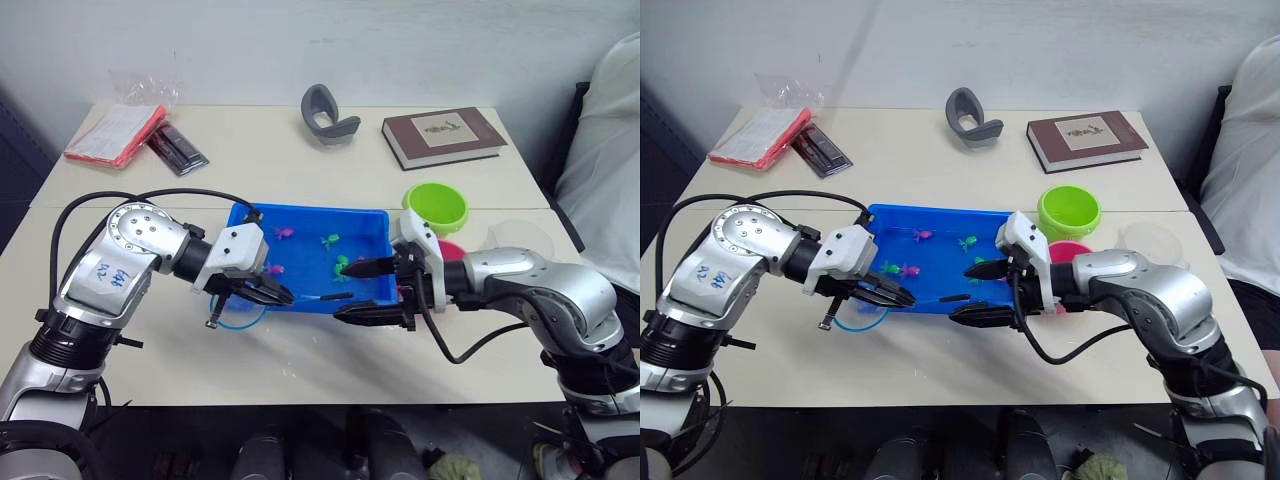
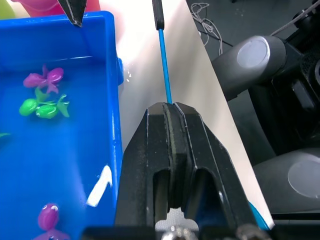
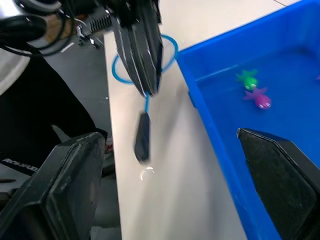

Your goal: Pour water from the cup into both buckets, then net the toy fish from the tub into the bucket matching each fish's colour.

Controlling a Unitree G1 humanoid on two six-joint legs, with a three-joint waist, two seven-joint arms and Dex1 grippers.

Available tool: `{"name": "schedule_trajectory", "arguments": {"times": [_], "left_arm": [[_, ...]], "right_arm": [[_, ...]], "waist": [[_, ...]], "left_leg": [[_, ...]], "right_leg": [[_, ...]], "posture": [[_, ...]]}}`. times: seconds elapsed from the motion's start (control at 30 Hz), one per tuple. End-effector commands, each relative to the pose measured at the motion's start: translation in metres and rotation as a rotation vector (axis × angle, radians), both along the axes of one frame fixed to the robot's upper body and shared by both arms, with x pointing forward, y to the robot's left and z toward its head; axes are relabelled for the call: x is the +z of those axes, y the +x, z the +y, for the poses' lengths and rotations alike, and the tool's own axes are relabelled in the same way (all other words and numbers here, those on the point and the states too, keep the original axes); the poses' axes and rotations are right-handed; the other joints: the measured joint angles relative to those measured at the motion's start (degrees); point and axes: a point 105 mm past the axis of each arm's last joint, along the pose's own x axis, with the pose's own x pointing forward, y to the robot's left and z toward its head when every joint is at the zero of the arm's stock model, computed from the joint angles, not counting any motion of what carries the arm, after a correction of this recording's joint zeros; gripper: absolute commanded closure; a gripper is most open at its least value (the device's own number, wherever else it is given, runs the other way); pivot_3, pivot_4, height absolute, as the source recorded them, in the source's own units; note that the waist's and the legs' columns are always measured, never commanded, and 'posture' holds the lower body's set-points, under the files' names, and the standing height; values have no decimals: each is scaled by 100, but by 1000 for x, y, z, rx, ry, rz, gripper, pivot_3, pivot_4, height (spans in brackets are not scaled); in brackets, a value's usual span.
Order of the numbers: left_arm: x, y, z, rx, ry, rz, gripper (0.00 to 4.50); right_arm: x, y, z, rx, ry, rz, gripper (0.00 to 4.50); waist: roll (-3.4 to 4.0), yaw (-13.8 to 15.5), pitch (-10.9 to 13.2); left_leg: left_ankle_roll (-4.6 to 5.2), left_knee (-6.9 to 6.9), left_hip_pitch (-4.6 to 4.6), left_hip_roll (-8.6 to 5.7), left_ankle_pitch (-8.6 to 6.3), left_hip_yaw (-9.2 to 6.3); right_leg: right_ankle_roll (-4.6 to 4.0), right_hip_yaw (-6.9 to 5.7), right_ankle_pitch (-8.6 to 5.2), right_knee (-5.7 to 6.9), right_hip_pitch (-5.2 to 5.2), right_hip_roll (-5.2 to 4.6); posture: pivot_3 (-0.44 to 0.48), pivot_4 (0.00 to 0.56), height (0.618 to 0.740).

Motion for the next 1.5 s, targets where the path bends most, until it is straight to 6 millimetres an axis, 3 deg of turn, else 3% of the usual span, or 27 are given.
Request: {"name": "schedule_trajectory", "arguments": {"times": [0.03,0.43,0.73,0.77,0.93,1.07,1.27,1.3,1.4,1.5], "left_arm": [[9,1,-7,-20,6,-41,4476],[7,4,-15,-3,-16,-28,4476],[7,4,-17,-4,-9,-39,4500],[7,4,-18,-2,-16,-41,4500],[10,4,-19,8,-52,-30,4500],[28,1,-22,21,-184,-8,3145],[92,17,1,148,-511,-179,568],[107,23,12,207,-582,-208,133],[134,32,43,331,-711,-203,56],[134,35,74,422,-722,-221,56]], "right_arm": [[9,-6,6,36,3,-25,0],[3,-5,10,19,-27,-11,0],[-1,-5,9,11,-35,-15,4222],[-1,-5,9,15,-35,-16,4453],[0,-6,12,34,-20,-33,4453],[3,-8,13,56,-13,-66,4500],[9,-12,8,69,1,-111,4500],[10,-13,5,62,-2,-114,4500],[10,-14,-5,29,-15,-111,4500],[9,-12,-18,-45,-19,-89,4500]], "waist": [[0,5,0],[0,4,0],[0,4,0],[0,5,0],[0,4,0],[0,8,0],[0,-7,0],[0,-5,0],[0,3,0],[0,-11,0]], "left_leg": [[0,0,-1,0,0,0],[1,4,-4,-2,0,-3],[1,4,-4,-3,0,-3],[1,4,-3,-2,0,-3],[1,5,-4,-3,0,-3],[1,7,-7,-3,0,-5],[0,7,-4,0,0,-6],[-1,7,-4,1,1,-6],[0,8,-5,0,1,-7],[0,7,-3,-5,0,-6]], "right_leg": [[0,0,0,0,0,0],[1,-1,1,1,0,-1],[1,-1,1,0,0,0],[2,-2,1,1,0,0],[2,-1,1,1,0,0],[3,-2,2,1,0,-1],[4,-2,2,3,0,-1],[4,-2,2,2,0,-1],[5,-5,3,2,1,-3],[5,-6,3,2,1,-7]], "posture": [[0,150,740],[0,150,740],[0,150,740],[0,150,740],[0,150,740],[0,150,740],[0,150,740],[0,150,740],[0,150,740],[0,150,740]]}}
